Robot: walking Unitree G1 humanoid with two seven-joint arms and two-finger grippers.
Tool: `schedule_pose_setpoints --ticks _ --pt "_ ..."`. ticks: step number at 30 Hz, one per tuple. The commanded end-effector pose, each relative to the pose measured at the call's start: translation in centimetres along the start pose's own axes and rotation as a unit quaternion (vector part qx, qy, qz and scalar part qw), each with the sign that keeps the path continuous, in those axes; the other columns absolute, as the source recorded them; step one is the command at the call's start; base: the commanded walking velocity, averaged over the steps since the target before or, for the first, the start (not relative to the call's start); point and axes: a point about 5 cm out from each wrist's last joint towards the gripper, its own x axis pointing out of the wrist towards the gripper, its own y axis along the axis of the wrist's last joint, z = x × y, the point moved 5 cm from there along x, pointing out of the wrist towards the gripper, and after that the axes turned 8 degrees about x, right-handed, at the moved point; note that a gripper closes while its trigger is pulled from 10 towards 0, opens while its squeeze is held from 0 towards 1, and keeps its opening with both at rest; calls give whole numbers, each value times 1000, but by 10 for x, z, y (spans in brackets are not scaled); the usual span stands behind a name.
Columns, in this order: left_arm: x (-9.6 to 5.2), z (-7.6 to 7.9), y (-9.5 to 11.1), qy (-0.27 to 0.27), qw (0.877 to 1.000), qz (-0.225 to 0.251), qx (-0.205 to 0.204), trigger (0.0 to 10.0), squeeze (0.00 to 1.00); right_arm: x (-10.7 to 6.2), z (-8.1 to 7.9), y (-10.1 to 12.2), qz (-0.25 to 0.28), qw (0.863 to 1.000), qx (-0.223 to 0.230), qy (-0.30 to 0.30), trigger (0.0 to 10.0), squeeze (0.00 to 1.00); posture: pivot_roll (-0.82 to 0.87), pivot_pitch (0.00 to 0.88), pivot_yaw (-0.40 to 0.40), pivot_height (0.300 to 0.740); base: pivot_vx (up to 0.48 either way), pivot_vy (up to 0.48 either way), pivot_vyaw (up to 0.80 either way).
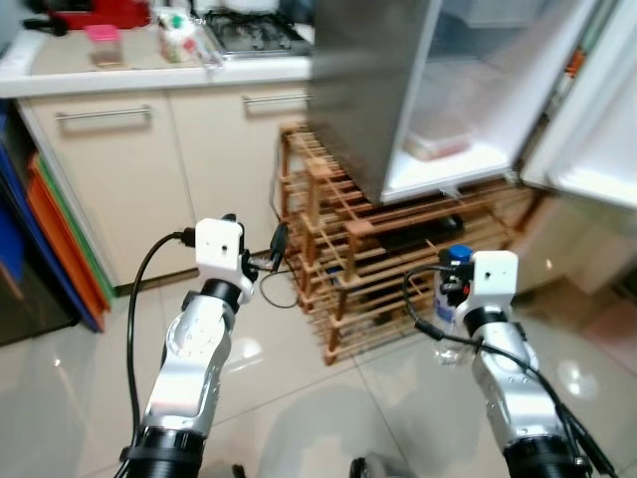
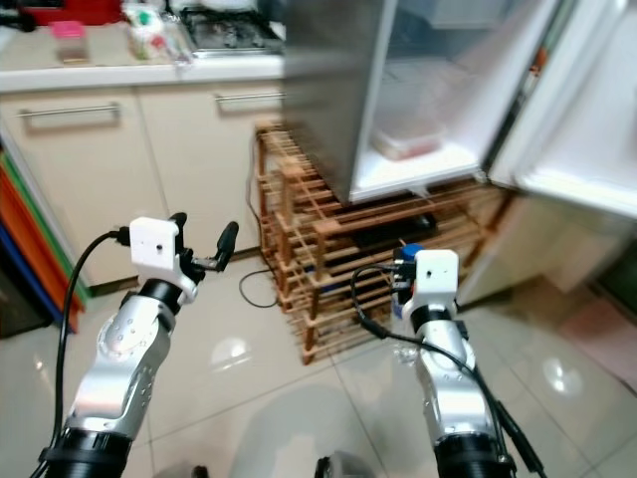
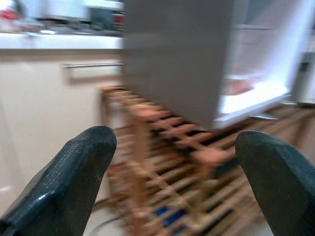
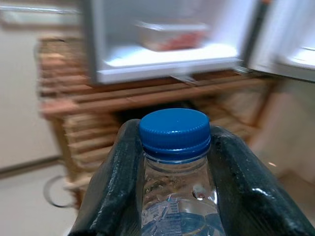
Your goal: Restocking fridge
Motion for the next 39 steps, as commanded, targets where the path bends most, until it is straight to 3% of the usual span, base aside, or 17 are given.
schedule_pose_setpoints --ticks 1,7,12,17,19,21,25,28,32,34,39 --pt "3 -3 5 -3 1000 9 8 10000 0 3 -2 15 31 1000 -4 1 10000 0 -40 0 -49 693 0 -416 -594" --pt "8 -6 -4 7 1000 -13 26 10000 0 0 18 21 54 998 -26 -37 10000 0 -48 0 -41 693 133 -190 -284" --pt "6 -18 -3 36 999 -9 19 10000 0 -8 40 56 125 986 -54 -101 10000 0 -56 0 -35 693 0 0 0" --pt "12 -24 4 35 999 2 24 10000 0 -13 41 69 148 981 -60 -109 10000 0 -71 0 -34 693 0 0 0" --pt "17 -16 15 8 999 22 31 10000 0 -12 40 71 152 980 -58 -111 10000 0 -73 0 -33 693 0 0 0" --pt "15 2 30 -34 998 59 7 10000 0 -12 38 73 158 979 -55 -115 10000 0 -79 0 -29 693 199 -133 0" --pt "11 28 42 -91 992 86 12 10000 0 -14 37 71 151 981 -46 -116 10000 0 -79 0 -30 693 412 -192 0" --pt "12 33 34 -95 993 68 5 10000 0 -15 34 54 121 986 -30 -111 10000 0 -76 0 -27 693 440 0 0" --pt "12 32 30 -95 994 59 7 10000 0 -17 32 49 114 987 -29 -107 10000 0 -75 0 -26 693 444 0 0" --pt "11 25 18 -84 996 34 9 10000 0 -18 27 41 101 990 -29 -94 10000 0 -72 0 -28 693 446 0 0" --pt "14 30 18 -77 997 29 6 10000 0 -17 26 40 97 991 -30 -91 10000 0 -73 0 -27 693 458 0 0"
